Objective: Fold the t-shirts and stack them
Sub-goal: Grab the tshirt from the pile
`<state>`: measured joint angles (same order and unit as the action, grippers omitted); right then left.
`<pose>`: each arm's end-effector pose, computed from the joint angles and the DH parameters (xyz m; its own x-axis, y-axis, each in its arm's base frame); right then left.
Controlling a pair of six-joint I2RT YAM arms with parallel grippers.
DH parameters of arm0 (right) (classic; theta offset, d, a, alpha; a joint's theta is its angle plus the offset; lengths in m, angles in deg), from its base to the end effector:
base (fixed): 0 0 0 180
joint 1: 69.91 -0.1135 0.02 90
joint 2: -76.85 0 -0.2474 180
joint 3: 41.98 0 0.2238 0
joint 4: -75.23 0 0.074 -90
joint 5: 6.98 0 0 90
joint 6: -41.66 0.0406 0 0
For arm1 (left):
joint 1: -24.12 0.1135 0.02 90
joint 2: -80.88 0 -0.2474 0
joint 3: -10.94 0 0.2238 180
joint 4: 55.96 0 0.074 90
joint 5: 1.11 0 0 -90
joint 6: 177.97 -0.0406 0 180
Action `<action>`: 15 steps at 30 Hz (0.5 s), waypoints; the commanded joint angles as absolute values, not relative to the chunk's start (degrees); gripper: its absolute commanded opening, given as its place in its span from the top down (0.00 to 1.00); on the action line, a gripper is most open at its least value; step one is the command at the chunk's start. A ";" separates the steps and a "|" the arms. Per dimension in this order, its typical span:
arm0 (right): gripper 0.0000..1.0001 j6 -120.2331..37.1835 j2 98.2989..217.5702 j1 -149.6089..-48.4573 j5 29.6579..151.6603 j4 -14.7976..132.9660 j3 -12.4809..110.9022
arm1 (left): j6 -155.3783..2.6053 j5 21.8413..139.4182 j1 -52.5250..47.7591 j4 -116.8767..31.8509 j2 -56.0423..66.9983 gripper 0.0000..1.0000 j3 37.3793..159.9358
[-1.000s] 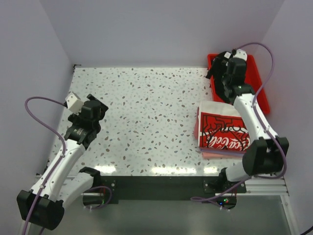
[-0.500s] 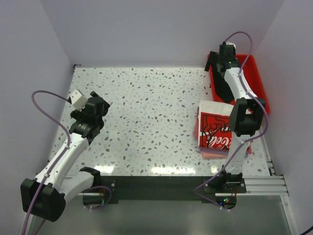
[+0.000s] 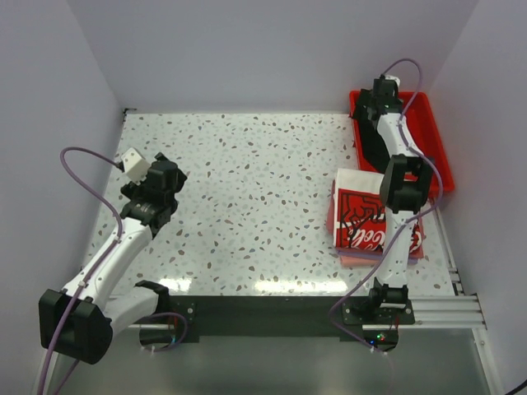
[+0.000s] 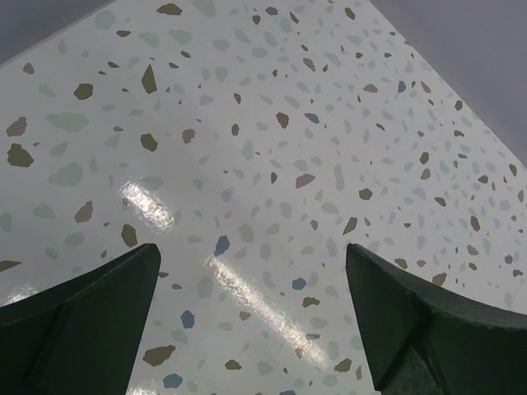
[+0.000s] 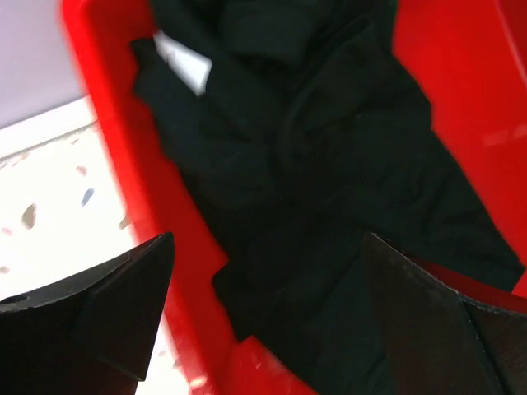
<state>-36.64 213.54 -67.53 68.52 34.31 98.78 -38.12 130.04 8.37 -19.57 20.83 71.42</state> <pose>0.5131 -0.0315 0.2311 -0.5380 0.2189 -0.8140 0.3569 0.9340 0.0152 0.2045 -0.0299 0.2681 -0.1288 -0.5617 -0.8173 -0.6307 0.6823 -0.3695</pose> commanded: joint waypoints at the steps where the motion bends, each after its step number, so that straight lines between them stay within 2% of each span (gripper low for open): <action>1: 0.01 -36.48 216.67 -65.95 63.95 43.05 102.33 | -39.01 131.52 8.91 -21.60 20.33 0.00 73.86; 5: 0.01 -33.06 221.68 -64.99 62.80 51.22 103.91 | -39.10 131.17 8.91 -21.43 19.54 0.00 74.30; 15: 0.01 -29.00 232.94 -63.67 65.18 60.98 112.27 | -38.57 132.40 8.91 -19.76 18.04 0.00 75.44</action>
<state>-30.52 230.93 -63.80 66.07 52.70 108.88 -38.10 130.08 8.37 -19.11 18.32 72.81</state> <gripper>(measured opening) 0.987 0.997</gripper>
